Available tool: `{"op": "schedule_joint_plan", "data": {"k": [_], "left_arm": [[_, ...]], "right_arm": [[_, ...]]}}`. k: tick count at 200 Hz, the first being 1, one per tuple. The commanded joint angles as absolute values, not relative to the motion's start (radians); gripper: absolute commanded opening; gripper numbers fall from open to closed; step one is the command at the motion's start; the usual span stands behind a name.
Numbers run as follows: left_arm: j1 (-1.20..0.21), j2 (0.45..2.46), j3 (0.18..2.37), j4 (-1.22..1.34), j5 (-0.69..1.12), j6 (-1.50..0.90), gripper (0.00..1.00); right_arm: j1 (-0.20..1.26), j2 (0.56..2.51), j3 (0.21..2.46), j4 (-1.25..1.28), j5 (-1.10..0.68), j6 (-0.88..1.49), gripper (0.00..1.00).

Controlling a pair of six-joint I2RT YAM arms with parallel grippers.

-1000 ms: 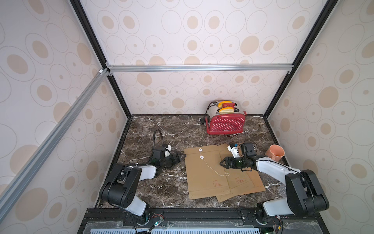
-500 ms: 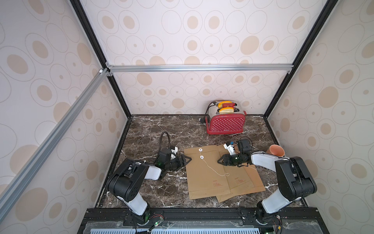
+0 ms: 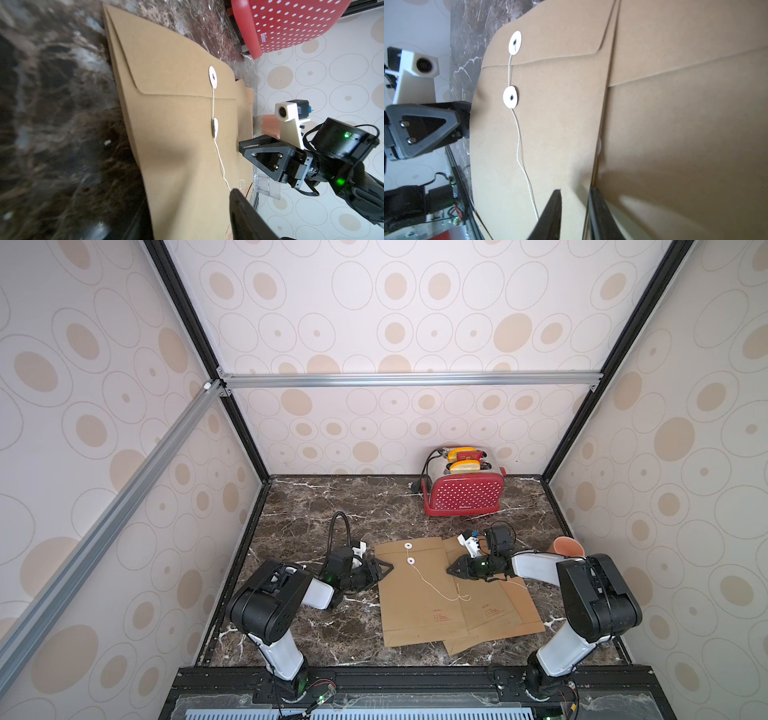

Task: Close the mouth of the file bag
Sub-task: Pick up the file bag from the center of the board.

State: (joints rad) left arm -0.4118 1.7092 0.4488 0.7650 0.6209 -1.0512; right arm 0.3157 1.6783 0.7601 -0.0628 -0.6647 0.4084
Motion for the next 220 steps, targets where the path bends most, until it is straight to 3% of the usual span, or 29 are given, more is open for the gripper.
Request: {"op": "schedule_joint_plan", "data": {"k": [1,39,46,65,81,118,130,176,220], "left_arm": [[-0.421,1.733,0.429,0.746,0.621,-1.06,0.52],[-0.42,1.693,0.423,0.745,0.621,-1.043,0.51],[-0.42,1.681,0.42,0.747,0.622,-1.041,0.45],[-0.42,1.649,0.414,0.75,0.619,-1.03,0.28],[-0.419,1.627,0.414,0.749,0.622,-1.011,0.27],[-0.419,1.602,0.417,0.757,0.646,-0.975,0.13],[-0.419,1.595,0.423,0.766,0.667,-0.957,0.0],[-0.415,1.538,0.466,0.822,0.807,-0.912,0.0],[-0.408,1.452,0.515,0.88,0.845,-0.912,0.0]], "right_arm": [[0.322,1.684,0.746,-0.043,-0.7,0.413,0.16],[0.323,1.656,0.727,-0.03,-0.696,0.429,0.07],[0.324,1.65,0.722,-0.026,-0.694,0.429,0.01],[0.322,1.644,0.72,-0.028,-0.693,0.427,0.01],[0.323,1.651,0.719,-0.022,-0.7,0.426,0.01],[0.324,1.643,0.712,-0.003,-0.714,0.428,0.02],[0.323,1.628,0.714,-0.01,-0.712,0.417,0.05],[0.261,1.512,0.696,-0.004,-0.744,0.396,0.37],[0.076,1.454,0.697,0.078,-0.906,0.436,0.49]]}}
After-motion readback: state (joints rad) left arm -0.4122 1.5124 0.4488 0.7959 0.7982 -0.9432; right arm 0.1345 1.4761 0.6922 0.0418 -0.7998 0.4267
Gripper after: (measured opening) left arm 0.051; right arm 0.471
